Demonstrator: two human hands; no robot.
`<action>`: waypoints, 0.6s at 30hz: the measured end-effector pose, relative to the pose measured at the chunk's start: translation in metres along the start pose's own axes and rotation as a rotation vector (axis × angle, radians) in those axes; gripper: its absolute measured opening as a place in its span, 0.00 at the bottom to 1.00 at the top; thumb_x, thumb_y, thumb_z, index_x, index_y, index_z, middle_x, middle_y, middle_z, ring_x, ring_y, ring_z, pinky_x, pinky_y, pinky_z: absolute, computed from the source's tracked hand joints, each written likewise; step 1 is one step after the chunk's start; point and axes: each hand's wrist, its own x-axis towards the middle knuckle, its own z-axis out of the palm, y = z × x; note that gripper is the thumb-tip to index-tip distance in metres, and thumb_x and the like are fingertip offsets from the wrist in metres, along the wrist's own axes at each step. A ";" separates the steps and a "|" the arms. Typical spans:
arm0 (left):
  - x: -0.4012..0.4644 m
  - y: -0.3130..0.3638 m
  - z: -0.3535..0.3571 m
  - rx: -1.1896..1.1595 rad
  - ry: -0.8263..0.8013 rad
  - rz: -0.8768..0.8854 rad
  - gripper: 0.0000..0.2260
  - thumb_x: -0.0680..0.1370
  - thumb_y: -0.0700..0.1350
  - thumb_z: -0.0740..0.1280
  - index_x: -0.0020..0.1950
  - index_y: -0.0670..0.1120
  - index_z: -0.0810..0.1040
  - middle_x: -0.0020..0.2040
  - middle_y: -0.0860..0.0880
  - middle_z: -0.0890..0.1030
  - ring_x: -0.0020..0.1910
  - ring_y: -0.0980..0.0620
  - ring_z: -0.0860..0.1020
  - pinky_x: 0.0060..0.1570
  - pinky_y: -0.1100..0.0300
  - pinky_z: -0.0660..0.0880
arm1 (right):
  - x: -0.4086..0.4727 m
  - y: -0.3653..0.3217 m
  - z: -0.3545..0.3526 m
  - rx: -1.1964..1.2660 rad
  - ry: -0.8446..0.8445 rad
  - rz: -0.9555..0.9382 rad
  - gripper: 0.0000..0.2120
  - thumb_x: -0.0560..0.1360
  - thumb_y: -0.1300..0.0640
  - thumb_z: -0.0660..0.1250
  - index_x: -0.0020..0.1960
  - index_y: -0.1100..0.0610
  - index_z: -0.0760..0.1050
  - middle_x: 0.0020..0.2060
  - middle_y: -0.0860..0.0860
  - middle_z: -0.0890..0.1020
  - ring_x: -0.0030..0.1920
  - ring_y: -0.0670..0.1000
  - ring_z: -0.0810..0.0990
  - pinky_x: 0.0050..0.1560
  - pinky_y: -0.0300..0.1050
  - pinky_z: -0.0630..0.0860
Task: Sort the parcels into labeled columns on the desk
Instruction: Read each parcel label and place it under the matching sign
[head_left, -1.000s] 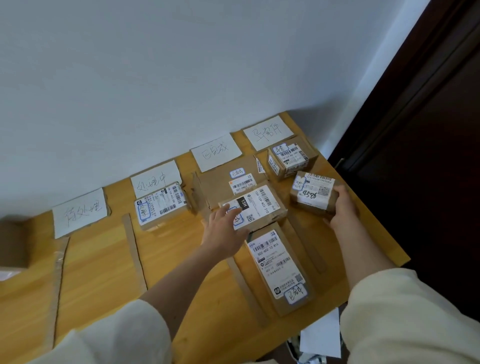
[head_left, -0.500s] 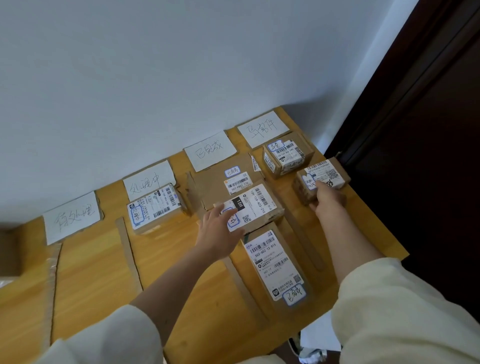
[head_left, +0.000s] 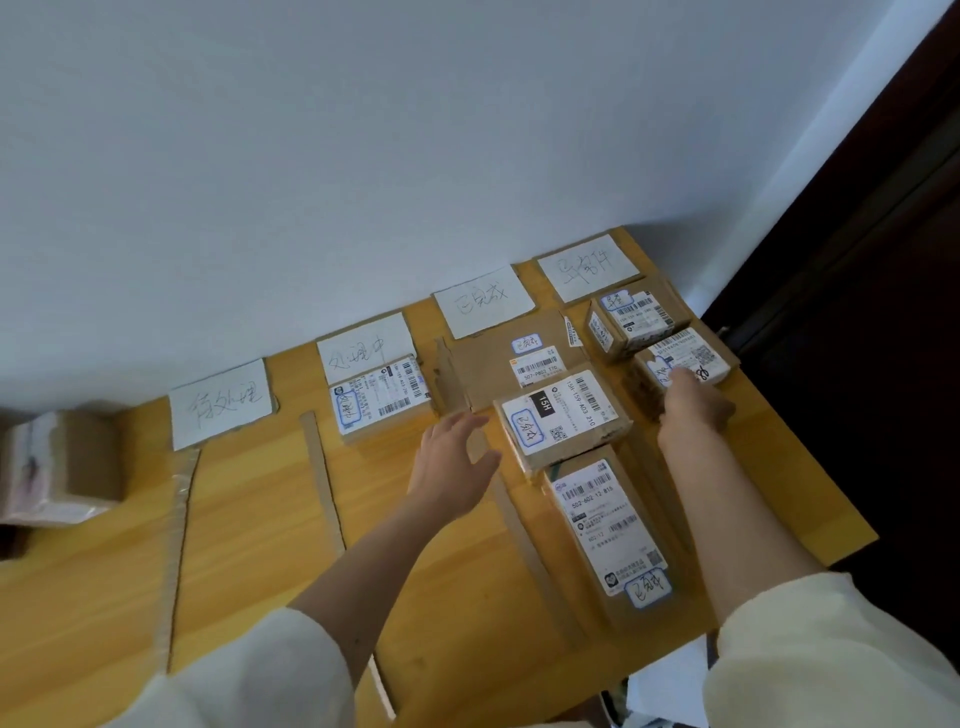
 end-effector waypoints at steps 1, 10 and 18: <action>-0.002 -0.005 -0.004 -0.023 0.030 -0.002 0.21 0.78 0.51 0.65 0.71 0.54 0.70 0.74 0.51 0.67 0.73 0.48 0.64 0.69 0.50 0.65 | -0.011 -0.001 0.003 -0.023 -0.009 -0.051 0.18 0.77 0.56 0.66 0.64 0.60 0.69 0.59 0.58 0.79 0.53 0.55 0.80 0.49 0.45 0.80; -0.052 -0.086 -0.062 -0.291 0.243 -0.156 0.10 0.77 0.49 0.67 0.58 0.53 0.77 0.46 0.56 0.80 0.48 0.56 0.79 0.45 0.58 0.78 | -0.190 0.032 0.058 -0.572 -0.816 -0.354 0.15 0.79 0.48 0.64 0.38 0.56 0.72 0.31 0.49 0.77 0.34 0.50 0.77 0.41 0.44 0.75; -0.104 -0.196 -0.098 -0.375 0.378 -0.366 0.15 0.76 0.49 0.68 0.62 0.50 0.76 0.56 0.53 0.79 0.53 0.53 0.77 0.50 0.58 0.75 | -0.314 0.127 0.117 -0.882 -1.206 -0.414 0.14 0.78 0.49 0.66 0.56 0.58 0.78 0.50 0.51 0.83 0.41 0.46 0.82 0.42 0.39 0.76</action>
